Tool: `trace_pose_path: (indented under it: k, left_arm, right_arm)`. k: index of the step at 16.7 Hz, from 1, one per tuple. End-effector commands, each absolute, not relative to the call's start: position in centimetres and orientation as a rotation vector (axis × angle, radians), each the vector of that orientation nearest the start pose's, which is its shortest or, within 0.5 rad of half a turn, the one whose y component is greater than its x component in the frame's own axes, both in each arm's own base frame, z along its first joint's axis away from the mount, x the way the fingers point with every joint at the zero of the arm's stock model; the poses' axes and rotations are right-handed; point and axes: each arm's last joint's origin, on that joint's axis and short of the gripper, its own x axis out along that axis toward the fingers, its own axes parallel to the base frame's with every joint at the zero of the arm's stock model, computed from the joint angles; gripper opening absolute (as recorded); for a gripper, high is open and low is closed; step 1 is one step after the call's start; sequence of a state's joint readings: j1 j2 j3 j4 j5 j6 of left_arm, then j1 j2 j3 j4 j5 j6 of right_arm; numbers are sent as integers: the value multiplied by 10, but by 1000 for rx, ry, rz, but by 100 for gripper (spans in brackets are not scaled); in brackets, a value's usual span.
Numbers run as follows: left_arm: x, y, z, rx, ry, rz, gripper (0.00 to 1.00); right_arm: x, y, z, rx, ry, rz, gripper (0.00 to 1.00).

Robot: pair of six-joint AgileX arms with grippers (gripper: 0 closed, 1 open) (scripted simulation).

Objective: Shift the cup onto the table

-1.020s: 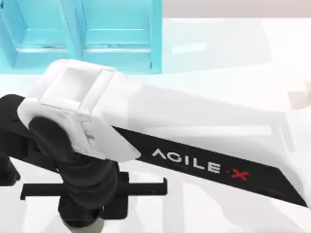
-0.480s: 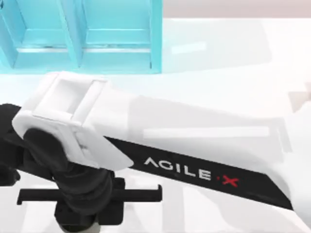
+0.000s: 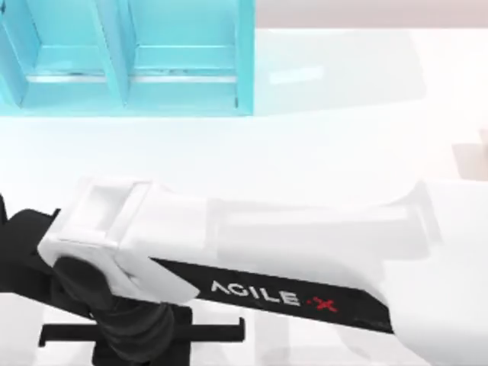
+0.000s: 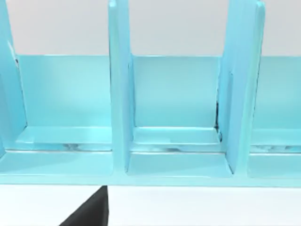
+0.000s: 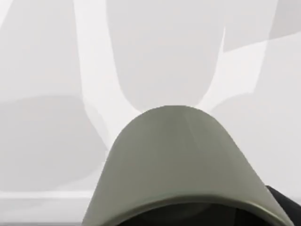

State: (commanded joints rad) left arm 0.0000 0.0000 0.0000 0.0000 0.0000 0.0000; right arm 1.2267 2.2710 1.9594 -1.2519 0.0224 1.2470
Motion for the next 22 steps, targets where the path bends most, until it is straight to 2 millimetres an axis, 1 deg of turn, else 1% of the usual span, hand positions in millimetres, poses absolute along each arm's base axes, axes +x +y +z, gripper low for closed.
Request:
trace_pose_path:
  k: [3, 16, 17, 22]
  left_arm:
    - [106, -1, 160, 0, 0, 0, 100]
    - [106, -1, 160, 0, 0, 0, 100]
    - [106, -1, 160, 0, 0, 0, 100]
    - [106, -1, 160, 0, 0, 0, 100]
  right_arm:
    - [147, 424, 185, 8, 1551, -7, 0]
    - [147, 424, 185, 8, 1551, -7, 98]
    - [147, 424, 185, 8, 1551, -7, 100]
    - [147, 424, 185, 8, 1551, -7, 100]
